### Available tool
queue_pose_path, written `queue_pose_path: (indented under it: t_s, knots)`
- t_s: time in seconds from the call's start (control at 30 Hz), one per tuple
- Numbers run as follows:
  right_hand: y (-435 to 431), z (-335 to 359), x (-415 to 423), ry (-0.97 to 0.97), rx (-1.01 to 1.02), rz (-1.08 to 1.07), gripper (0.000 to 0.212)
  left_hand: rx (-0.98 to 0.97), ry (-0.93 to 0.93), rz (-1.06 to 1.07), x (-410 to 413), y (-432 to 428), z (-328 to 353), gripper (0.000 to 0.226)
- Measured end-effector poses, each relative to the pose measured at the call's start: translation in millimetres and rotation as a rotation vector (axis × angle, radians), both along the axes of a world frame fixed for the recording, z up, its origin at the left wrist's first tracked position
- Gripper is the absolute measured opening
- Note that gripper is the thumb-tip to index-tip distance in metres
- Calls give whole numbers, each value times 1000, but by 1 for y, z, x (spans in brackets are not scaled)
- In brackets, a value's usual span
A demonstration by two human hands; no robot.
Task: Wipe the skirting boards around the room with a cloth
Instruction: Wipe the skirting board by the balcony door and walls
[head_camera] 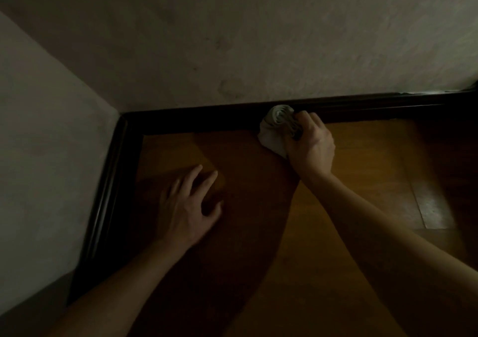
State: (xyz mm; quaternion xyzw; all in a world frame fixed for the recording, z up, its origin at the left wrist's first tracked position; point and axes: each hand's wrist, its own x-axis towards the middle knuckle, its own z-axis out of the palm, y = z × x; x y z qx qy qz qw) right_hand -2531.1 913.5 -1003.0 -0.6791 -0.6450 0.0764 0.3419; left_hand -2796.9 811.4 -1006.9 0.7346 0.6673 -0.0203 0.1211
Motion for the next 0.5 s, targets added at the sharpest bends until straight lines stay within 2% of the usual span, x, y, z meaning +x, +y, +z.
queue_pose_path:
  t_s: [0.2,0.4,0.5]
  knots:
    - [-9,-3,39,36,1,-170,25,3,36,12,-7,13,0,76]
    - [-2,2,3,-4,-50,34,38,-64,35,-8,-11,14,2,75]
    - [-4,0,3,61,-51,-18,43,-124,45,-38,-15,19,8,77]
